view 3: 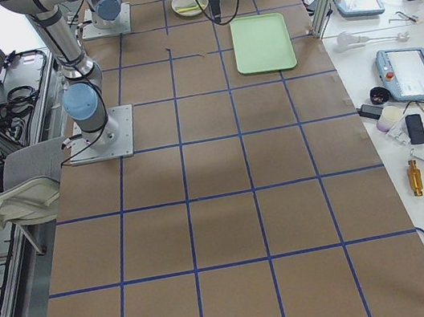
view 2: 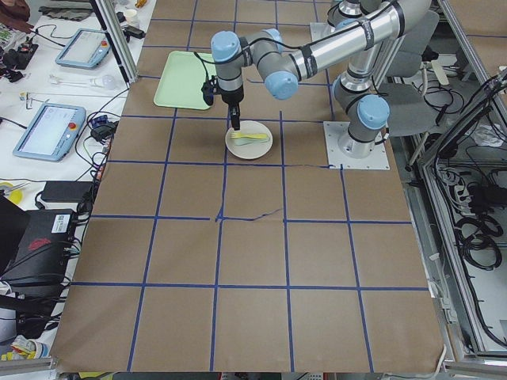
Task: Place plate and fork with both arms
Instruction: 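Lower the left gripper to the rim of the white plate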
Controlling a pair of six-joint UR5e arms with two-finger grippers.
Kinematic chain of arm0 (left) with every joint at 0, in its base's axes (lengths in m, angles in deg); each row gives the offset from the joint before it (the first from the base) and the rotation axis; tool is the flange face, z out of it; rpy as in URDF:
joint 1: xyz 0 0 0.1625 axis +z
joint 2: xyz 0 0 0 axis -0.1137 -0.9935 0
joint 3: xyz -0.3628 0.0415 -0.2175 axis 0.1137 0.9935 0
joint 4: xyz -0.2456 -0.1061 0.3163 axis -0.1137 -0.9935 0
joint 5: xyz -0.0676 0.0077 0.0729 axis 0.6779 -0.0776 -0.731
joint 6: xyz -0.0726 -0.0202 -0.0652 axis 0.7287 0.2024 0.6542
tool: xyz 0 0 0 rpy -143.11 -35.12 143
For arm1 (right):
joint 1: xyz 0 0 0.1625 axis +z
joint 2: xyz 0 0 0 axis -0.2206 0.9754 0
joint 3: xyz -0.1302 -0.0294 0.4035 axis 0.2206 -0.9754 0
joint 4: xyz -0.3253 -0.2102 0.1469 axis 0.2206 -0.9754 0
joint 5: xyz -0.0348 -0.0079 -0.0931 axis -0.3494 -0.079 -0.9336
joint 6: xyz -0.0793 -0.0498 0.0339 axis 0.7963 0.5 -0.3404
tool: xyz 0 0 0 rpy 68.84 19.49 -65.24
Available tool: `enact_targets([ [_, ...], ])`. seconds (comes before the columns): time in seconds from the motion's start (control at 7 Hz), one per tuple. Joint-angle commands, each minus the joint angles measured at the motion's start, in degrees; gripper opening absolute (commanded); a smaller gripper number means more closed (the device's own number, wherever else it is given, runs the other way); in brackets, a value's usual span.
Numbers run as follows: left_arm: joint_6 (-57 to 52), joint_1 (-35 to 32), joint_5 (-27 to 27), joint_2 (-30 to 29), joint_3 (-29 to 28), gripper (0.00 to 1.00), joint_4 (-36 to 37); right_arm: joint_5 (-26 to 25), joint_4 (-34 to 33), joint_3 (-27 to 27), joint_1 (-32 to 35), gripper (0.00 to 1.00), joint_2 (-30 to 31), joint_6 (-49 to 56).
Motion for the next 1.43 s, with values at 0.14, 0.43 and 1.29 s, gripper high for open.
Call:
enact_targets([
  [0.14, -6.0, 4.7, 4.3, -6.9, 5.2, 1.0, 2.9, 0.0, 0.0, -0.1, 0.0, 1.0, 0.1, 0.0],
  [0.43, -6.0, 4.7, 4.9, -9.5, 6.1, 0.92, 3.5, 0.0, 0.0, -0.1, 0.0, 1.0, 0.1, 0.0],
  [1.29, -5.6, 4.7, 4.9, -12.9, 5.9, 0.36, 3.4, 0.0, 0.0, 0.0, 0.0, 1.0, 0.1, 0.0],
])
